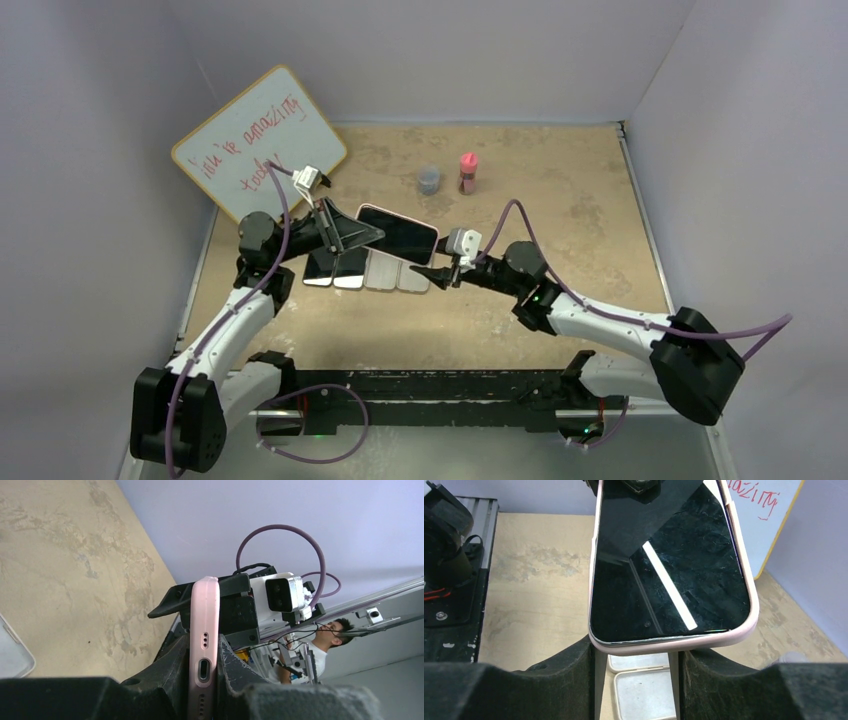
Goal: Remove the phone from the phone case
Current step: Remove the phone case from the phone.
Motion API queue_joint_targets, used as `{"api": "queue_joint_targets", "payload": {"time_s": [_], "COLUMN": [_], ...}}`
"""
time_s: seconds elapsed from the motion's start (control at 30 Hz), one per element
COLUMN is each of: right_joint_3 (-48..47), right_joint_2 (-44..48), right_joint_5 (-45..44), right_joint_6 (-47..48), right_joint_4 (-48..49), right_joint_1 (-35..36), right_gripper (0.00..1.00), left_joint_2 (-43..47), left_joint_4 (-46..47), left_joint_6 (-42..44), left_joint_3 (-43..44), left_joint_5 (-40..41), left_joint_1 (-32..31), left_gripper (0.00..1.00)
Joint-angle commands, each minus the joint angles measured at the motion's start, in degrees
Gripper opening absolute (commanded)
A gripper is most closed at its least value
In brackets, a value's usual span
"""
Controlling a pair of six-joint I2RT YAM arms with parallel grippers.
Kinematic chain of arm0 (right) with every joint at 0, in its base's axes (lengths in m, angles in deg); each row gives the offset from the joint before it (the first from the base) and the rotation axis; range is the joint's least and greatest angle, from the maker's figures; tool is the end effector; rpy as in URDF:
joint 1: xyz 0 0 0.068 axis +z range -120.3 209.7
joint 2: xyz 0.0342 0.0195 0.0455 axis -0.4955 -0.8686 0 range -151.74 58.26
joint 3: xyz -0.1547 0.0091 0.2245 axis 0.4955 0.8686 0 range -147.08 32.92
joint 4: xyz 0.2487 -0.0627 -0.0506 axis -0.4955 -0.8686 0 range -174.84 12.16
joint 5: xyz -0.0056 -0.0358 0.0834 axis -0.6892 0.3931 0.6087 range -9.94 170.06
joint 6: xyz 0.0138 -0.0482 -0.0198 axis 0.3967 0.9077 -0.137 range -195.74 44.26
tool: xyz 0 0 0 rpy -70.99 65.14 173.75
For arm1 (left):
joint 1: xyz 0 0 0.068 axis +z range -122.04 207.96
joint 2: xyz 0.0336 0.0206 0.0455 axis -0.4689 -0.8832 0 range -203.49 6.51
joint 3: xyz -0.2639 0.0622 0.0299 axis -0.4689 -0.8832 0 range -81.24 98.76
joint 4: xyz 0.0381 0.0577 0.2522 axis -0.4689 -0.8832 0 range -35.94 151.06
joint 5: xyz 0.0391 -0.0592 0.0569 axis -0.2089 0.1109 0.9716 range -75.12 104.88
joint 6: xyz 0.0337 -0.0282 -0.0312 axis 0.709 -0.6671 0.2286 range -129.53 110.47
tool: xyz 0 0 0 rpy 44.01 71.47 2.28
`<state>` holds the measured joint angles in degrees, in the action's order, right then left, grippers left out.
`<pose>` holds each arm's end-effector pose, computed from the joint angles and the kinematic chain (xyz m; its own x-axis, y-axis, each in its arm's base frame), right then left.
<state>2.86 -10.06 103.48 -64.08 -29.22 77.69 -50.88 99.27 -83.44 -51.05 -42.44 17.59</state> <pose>0.1614 0.2004 0.2735 0.3086 0.0655 -0.9489 -0.8997 0.3439 -0.2689 0.2057 -0.0681 0.2951 -0.8221 -0.3769 -0.4267 0.4329 0.0729 -0.8985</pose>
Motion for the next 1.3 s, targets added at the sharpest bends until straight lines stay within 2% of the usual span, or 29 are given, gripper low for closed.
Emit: {"api": "queue_joint_targets", "payload": {"time_s": [0.0, 0.17, 0.27, 0.47, 0.67, 0.87, 1.27], "right_joint_3": [0.6, 1.4, 4.3, 6.3, 5.2, 4.1, 2.4], "right_joint_2": [0.2, 0.8, 1.3, 1.1, -4.3, -10.8, -9.5], "right_joint_5": [1.6, 12.8, 17.4, 23.6, 26.4, 27.0, 24.2], "right_joint_6": [-4.8, -14.3, -22.1, -32.4, -40.2, -50.4, -51.5], "right_joint_4": [11.2, 11.9, 18.3, 30.2, 42.4, 56.9, 57.2], "right_joint_1": [-0.1, -4.2, -7.1, -8.1, -8.1, -8.0, -8.3], "right_gripper": [0.46, 0.50, 0.54, 0.53, 0.49, 0.39, 0.40], "left_joint_2": [0.0, 0.0, -0.2, -0.8, 0.3, 1.0, 1.4], "left_joint_4": [3.5, 3.2, 3.9, 7.6, 8.5, 9.2, 11.0], "left_joint_6": [-4.0, -1.5, -1.2, -3.4, -4.7, -5.5, -6.6], "left_joint_3": [-0.3, 0.3, 0.9, 1.3, 1.1, 1.0, 0.2], "left_joint_5": [-0.8, -1.1, -1.4, -2.1, -2.2, -2.3, -2.1], "left_joint_1": [-1.2, 0.0, 0.7, 0.8, 0.8, 0.8, 0.8], "left_gripper": [0.00, 0.00, 0.00, 0.00, 0.00, 0.00, 0.00]}}
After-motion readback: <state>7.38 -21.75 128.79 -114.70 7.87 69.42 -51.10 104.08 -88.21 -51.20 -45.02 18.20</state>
